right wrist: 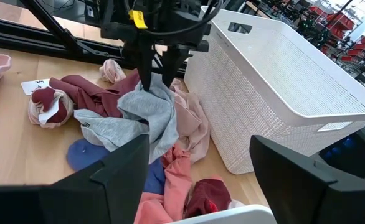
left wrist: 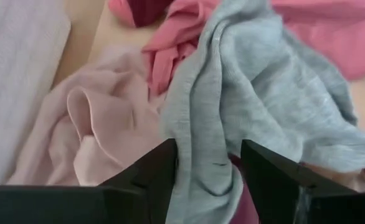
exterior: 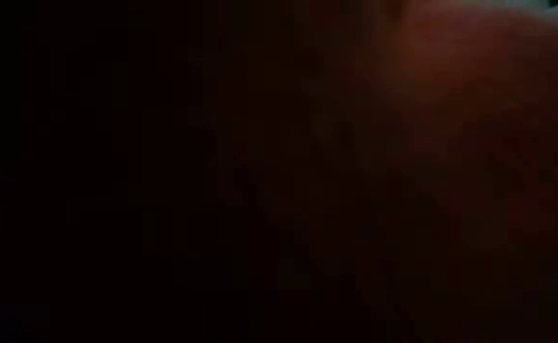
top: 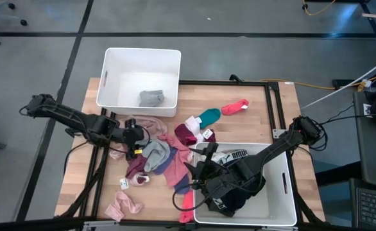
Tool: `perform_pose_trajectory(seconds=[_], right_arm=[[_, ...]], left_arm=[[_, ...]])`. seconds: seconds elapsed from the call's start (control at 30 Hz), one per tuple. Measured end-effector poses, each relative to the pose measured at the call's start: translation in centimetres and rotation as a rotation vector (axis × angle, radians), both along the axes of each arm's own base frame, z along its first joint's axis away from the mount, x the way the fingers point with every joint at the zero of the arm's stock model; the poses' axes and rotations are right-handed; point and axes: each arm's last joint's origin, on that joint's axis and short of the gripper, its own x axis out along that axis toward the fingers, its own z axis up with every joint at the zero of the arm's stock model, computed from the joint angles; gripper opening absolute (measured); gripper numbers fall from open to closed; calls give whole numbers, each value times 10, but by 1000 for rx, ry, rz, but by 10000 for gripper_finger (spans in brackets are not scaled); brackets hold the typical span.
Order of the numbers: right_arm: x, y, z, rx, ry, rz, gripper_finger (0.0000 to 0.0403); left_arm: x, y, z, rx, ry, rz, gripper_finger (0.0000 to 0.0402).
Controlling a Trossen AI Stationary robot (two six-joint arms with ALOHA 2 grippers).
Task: Sort clothes
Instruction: Put the gray sock into the top white bin
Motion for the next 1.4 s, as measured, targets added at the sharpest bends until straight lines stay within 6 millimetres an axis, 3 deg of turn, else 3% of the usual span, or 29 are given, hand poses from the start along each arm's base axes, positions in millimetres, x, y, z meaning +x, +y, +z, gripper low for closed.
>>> perform_pose_trajectory(seconds=[0.13, 0.33, 0.5, 0.63, 1.03, 1.4], right_arm=[[0, 0, 0, 0, 0, 0, 280], [0, 0, 0, 2, -2, -1, 280], [0, 0, 0, 3, -2, -1, 280], [0, 0, 0, 4, -2, -1, 280], [0, 0, 0, 1, 0, 0, 280], [0, 0, 0, -2, 1, 1, 280]], left_arm=[[0, 1, 0, 37, -3, -23, 128], [1, 4, 0, 44, 6, -8, 17], [-1, 9, 7, 165, 8, 79, 11], [1, 12, 36, 270, -51, 134, 4], [7, 17, 148, 592, -387, 190, 2], [1, 35, 201, 1021, -380, 408, 4]])
